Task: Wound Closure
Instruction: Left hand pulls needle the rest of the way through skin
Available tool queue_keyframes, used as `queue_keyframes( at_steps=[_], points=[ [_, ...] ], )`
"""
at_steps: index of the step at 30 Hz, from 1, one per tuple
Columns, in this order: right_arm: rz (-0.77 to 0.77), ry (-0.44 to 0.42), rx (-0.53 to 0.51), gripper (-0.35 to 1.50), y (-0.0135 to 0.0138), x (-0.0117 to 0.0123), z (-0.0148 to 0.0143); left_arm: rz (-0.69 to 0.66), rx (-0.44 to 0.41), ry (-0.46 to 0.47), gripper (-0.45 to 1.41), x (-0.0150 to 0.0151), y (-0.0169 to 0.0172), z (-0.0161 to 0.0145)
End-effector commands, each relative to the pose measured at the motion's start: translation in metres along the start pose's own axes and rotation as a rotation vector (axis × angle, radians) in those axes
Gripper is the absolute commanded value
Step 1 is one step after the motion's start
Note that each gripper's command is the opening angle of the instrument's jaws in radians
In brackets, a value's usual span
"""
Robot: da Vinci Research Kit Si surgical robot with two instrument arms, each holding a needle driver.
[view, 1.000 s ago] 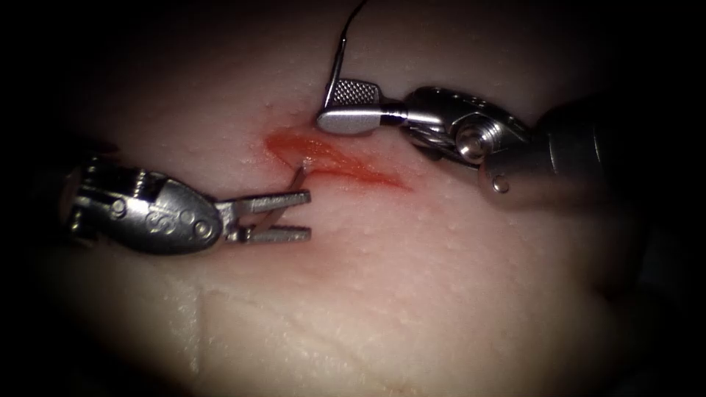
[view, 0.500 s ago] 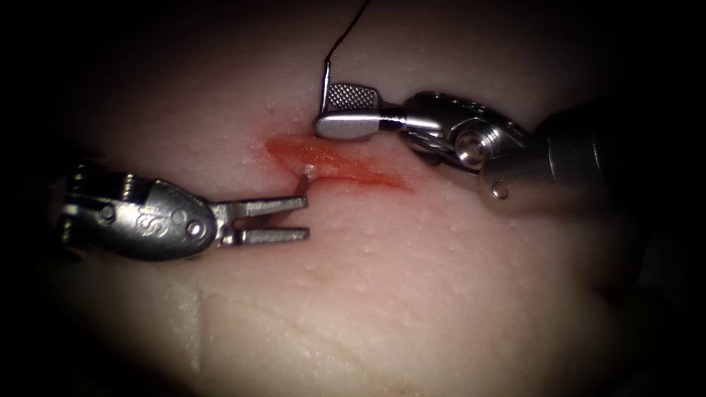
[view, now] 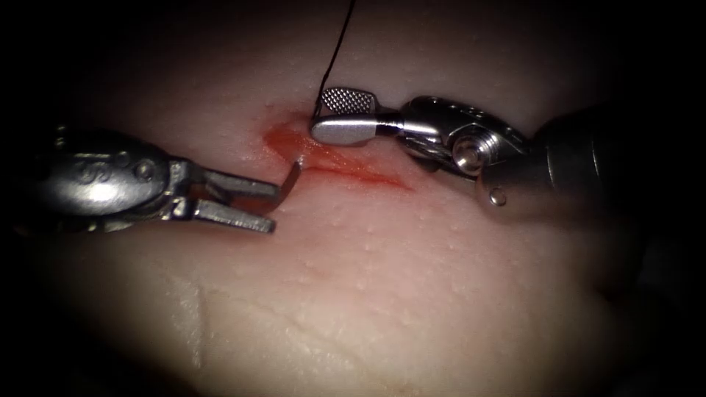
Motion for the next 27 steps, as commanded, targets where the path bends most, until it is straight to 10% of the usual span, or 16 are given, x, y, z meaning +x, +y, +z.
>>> queue_keyframes(
  at_steps=[1, 18, 27],
  points=[
    [0.003, -0.005, 0.007, 0.89, -0.0002, -0.0008, -0.0002, -0.007, -0.005, -0.003, -0.45, -0.0004, 0.0008, 0.0005],
    [0.006, -0.012, 0.007, 1.03, -0.0002, -0.0006, -0.0036, -0.026, -0.047, -0.036, -0.45, 0.0037, 0.0061, -0.0015],
    [0.012, -0.018, 0.012, 1.03, -0.0010, -0.0004, -0.0041, 0.160, 0.118, -0.020, -0.45, 0.0061, 0.0041, -0.0024]
  ],
)
